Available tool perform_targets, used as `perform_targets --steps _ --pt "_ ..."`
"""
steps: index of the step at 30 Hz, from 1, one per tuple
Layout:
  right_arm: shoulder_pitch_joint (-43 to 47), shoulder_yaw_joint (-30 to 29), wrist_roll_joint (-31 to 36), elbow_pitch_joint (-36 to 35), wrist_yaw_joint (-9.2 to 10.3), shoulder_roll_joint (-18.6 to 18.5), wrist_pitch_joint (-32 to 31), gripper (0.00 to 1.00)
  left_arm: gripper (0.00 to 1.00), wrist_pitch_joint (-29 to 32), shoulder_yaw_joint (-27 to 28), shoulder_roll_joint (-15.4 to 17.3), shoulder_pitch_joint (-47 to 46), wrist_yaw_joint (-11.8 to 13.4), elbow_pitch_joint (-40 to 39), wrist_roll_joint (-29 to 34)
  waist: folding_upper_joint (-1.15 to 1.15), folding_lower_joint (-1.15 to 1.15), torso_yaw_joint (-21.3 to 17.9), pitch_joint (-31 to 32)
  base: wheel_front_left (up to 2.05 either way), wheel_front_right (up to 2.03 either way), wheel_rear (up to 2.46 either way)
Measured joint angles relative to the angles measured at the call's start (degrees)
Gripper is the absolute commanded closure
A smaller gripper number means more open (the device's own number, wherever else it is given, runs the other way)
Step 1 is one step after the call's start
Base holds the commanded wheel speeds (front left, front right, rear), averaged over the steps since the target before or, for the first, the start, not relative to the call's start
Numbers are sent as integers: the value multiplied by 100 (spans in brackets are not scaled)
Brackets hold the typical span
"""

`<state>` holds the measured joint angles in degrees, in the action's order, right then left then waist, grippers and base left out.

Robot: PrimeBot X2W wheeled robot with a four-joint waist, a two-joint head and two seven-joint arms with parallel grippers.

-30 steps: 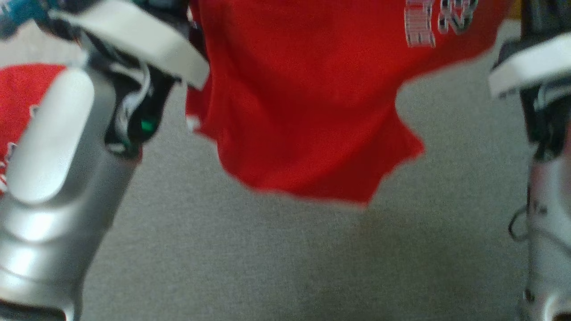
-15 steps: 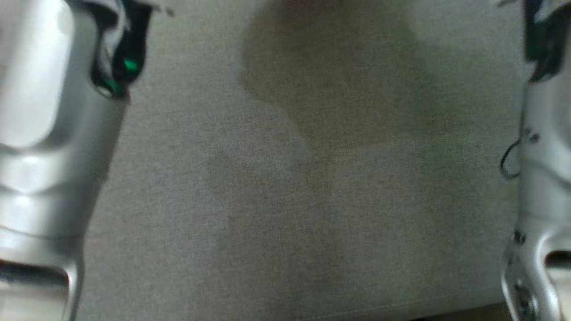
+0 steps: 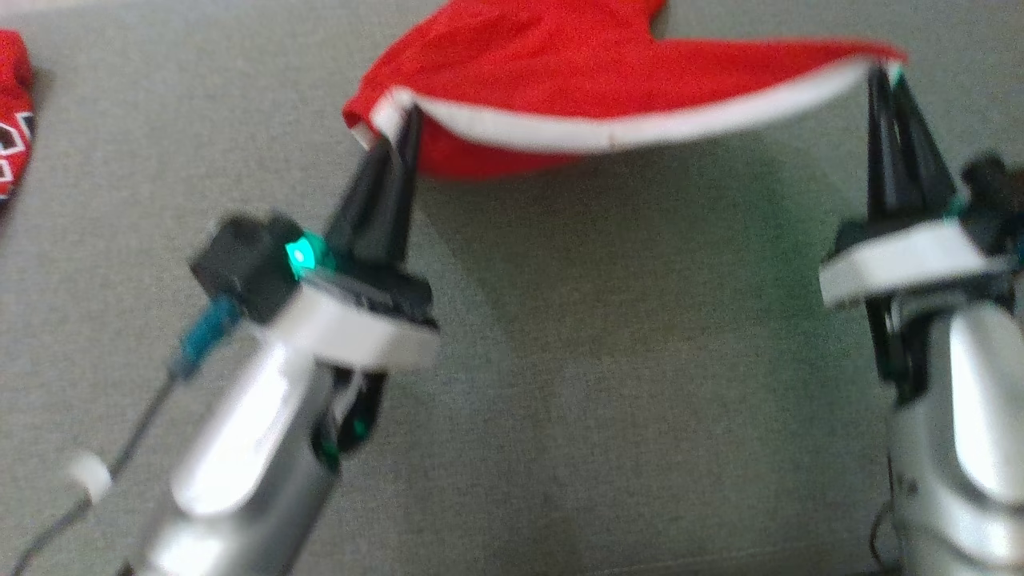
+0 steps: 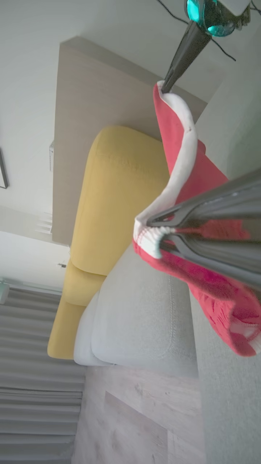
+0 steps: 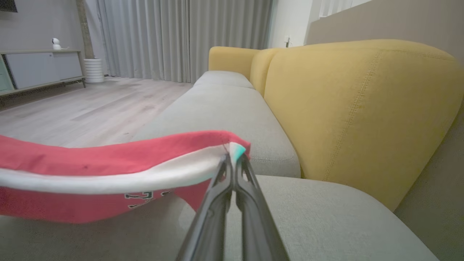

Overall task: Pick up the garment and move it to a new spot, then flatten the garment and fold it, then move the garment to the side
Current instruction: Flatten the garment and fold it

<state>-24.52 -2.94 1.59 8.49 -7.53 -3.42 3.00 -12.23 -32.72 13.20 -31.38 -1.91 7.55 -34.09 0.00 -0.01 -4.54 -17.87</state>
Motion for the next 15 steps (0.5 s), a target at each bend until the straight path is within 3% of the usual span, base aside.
perform_targets --steps 11,15 --pt "2572 -236 -7 -2278 0 76 -915 100 100 -58 -285 54 2170 765 -1538 -31 0 -1 44 788 0 0 0" --pt "2839 -371 0 -2775 0 84 -1213 100 100 -20 -405 32 2549 844 -1742 -186 0 0 130 778 0 0 0"
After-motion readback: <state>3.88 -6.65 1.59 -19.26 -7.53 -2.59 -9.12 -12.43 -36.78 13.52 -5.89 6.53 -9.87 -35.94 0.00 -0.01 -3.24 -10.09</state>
